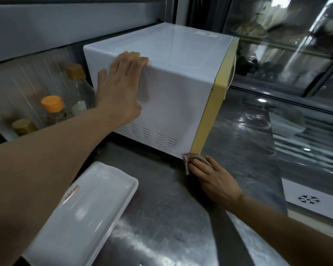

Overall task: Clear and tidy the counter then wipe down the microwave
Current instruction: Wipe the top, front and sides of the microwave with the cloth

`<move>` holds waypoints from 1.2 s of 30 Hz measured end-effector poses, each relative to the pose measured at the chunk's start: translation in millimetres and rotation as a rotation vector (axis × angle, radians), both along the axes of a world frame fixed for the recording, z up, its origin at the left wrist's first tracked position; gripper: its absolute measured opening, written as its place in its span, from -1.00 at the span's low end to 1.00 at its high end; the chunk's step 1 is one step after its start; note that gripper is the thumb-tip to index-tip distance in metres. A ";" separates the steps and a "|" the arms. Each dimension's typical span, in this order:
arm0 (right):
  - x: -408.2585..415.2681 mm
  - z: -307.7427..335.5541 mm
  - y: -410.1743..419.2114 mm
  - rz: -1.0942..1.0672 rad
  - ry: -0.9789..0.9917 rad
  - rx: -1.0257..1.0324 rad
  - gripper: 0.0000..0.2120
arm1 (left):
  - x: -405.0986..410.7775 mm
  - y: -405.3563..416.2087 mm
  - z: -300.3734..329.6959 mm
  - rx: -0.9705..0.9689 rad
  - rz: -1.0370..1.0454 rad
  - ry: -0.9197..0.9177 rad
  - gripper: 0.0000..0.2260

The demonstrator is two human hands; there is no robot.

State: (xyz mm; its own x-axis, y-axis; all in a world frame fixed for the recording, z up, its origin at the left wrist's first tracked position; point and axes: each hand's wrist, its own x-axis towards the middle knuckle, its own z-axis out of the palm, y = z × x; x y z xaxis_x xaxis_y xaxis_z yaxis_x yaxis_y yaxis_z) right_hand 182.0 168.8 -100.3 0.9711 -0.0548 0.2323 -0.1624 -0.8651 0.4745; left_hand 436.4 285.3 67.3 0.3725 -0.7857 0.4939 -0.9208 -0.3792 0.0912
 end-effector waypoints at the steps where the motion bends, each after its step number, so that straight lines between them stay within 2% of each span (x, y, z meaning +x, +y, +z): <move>1: -1.6 2.0 7.6 -0.042 -0.057 0.074 -0.60 | -0.6 0.6 1.7 0.010 0.001 0.007 -0.15; 5: -14.7 31.1 38.3 -0.277 -0.406 0.525 -0.74 | -2.0 4.8 12.1 0.081 -0.011 0.060 -0.15; 8: -18.9 72.8 53.7 -0.292 -0.740 0.840 -0.65 | -5.3 7.8 21.9 0.099 -0.030 0.150 -0.21; 9: -15.7 91.5 58.2 -0.260 -0.850 0.882 -0.69 | -8.0 8.2 24.5 0.088 -0.041 0.156 -0.23; 12: 7.4 138.7 63.9 -0.176 -1.124 0.804 -0.77 | -22.0 7.5 28.9 0.079 -0.103 0.115 -0.27; 15: 42.0 162.7 55.7 -0.255 -1.282 0.822 -0.76 | -35.3 0.4 28.8 0.059 -0.214 0.088 -0.26; 19: 66.8 150.4 37.6 -0.471 -1.256 0.891 -0.70 | -45.1 -10.2 23.6 0.087 -0.233 0.059 -0.26; 22: 63.4 138.0 29.3 -0.415 -1.222 0.977 -0.70 | -45.6 -11.8 16.9 0.045 -0.235 0.049 -0.27; 27: 60.3 121.6 20.8 -0.342 -1.172 0.998 -0.78 | -46.6 -17.6 1.6 -0.051 -0.237 0.048 -0.25; 36: 53.5 53.0 16.6 -0.496 -0.931 1.018 -0.77 | -47.7 -26.4 -12.8 -0.167 -0.226 0.027 -0.25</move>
